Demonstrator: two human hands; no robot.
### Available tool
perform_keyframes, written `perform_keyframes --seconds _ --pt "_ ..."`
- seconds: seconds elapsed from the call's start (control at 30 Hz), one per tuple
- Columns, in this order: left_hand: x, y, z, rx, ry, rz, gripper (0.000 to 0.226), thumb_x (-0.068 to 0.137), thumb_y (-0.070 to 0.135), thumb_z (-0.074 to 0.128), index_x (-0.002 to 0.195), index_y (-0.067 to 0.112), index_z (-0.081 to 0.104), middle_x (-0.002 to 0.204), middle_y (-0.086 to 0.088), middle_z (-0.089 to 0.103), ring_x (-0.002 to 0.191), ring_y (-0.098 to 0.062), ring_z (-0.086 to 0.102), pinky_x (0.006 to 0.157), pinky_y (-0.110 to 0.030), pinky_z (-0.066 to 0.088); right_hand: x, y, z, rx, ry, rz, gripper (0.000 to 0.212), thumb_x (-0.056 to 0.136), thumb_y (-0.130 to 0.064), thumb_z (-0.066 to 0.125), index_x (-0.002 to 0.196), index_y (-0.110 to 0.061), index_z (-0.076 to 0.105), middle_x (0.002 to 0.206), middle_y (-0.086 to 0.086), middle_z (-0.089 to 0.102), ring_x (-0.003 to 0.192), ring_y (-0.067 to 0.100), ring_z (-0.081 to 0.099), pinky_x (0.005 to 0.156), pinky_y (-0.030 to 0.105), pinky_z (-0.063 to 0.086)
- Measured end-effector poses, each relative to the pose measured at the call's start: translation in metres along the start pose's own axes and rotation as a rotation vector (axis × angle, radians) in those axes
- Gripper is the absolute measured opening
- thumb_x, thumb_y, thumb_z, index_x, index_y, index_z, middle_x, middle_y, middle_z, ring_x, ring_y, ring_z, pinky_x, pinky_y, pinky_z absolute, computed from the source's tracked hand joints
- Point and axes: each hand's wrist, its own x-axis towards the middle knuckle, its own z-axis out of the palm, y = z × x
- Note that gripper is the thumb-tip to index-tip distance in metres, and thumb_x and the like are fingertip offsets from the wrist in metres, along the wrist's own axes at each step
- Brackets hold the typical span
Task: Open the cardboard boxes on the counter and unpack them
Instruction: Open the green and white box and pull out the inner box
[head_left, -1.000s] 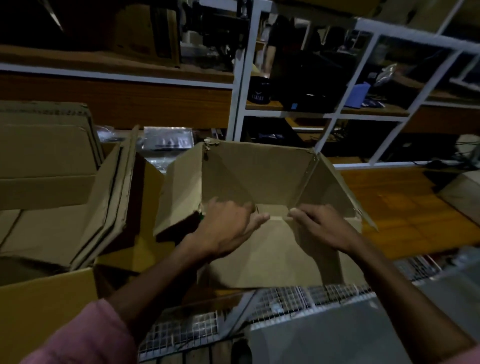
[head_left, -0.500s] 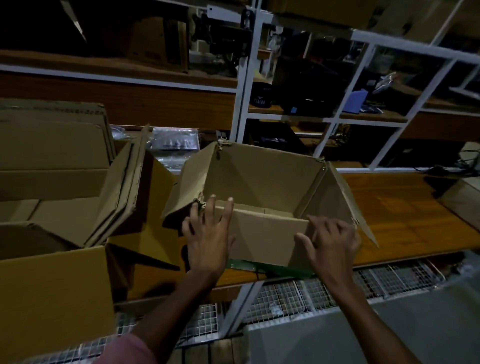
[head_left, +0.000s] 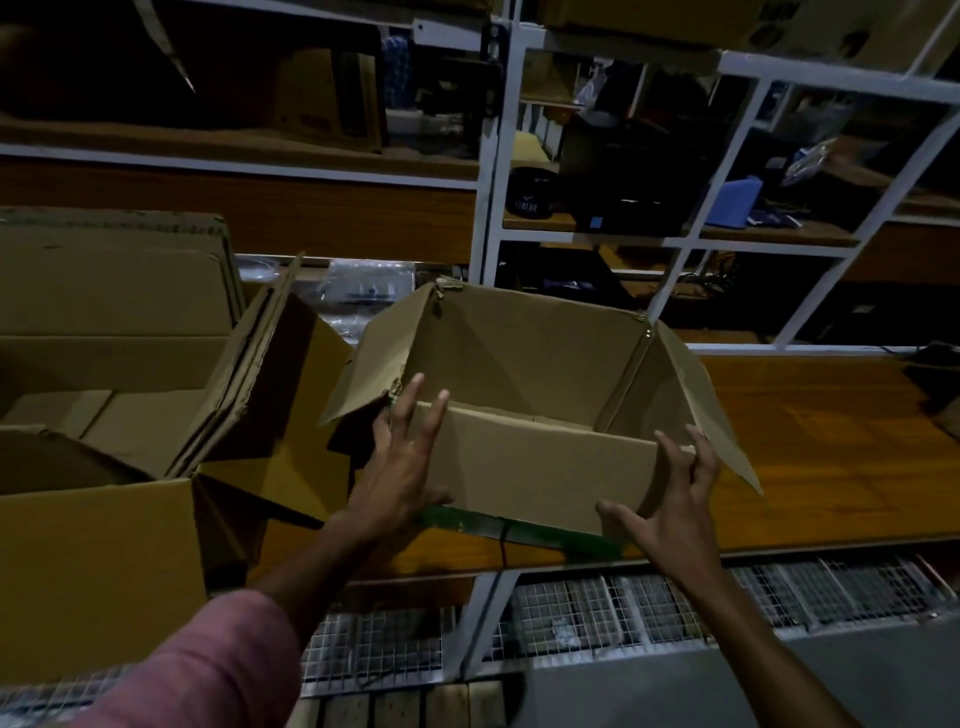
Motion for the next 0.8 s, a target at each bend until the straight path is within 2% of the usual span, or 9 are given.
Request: perform_keyframes --seconds 0.2,0.33,0.53,0.63,0.7,0.8 --pt "0.007 0.022 0.008 0.133 0.072 0.029 0.139 0.062 0.034 0.096 0.157 0.040 -0.006 0.166 -0.003 -0.018 0.141 -0.052 0.016 0.094 -0.065 0.051 0.020 0.012 -0.006 -0.035 0.019 -0.128 0.104 0.052 -0.024 0.100 0.140 -0.031 0.045 0.157 0.004 0.014 0.142 0.037 0.029 0.101 0.052 0.051" --pt "0.019 0.046 0.002 0.245 0.171 0.015 0.134 0.059 0.031 0.096 0.160 0.029 0.008 0.167 -0.011 -0.003 0.134 -0.054 0.025 0.083 -0.061 0.055 0.038 0.006 -0.024 -0.033 0.083 -0.180 0.094 0.053 -0.027 0.099 0.132 -0.023 0.049 0.153 0.007 0.020 0.138 0.034 0.032 0.095 0.044 0.051" --pt "0.026 0.068 -0.029 0.253 0.278 0.066 0.130 0.057 0.026 0.098 0.157 0.026 0.014 0.160 -0.015 0.016 0.130 -0.053 0.029 0.082 -0.068 0.055 0.061 -0.017 -0.058 0.012 0.150 -0.282 0.091 0.055 -0.032 0.098 0.129 -0.026 0.046 0.150 0.011 0.023 0.136 0.032 0.033 0.088 0.038 0.052" --pt "0.031 0.082 -0.064 0.291 0.413 0.182 0.130 0.053 0.021 0.099 0.157 0.020 0.020 0.157 -0.018 0.017 0.129 -0.053 0.025 0.085 -0.075 0.049 0.078 -0.038 -0.078 0.038 0.205 -0.336 0.088 0.058 -0.033 0.097 0.130 -0.019 0.049 0.151 0.015 0.022 0.137 0.033 0.032 0.092 0.040 0.050" --pt "0.037 0.093 -0.095 0.365 0.493 0.230 0.133 0.050 0.024 0.100 0.157 0.018 0.022 0.158 -0.019 0.015 0.129 -0.054 0.022 0.088 -0.076 0.046 0.094 -0.056 -0.093 0.052 0.247 -0.381 0.086 0.061 -0.036 0.096 0.130 -0.021 0.048 0.152 0.015 0.022 0.140 0.034 0.031 0.097 0.039 0.048" --pt "0.040 0.103 -0.139 0.495 0.532 0.262 0.143 0.049 0.039 0.099 0.160 0.021 0.010 0.164 -0.017 0.000 0.131 -0.063 0.022 0.090 -0.076 0.042 0.121 -0.094 -0.112 0.053 0.317 -0.448 0.085 0.063 -0.040 0.096 0.129 -0.022 0.045 0.151 0.013 0.023 0.141 0.033 0.031 0.100 0.038 0.044"
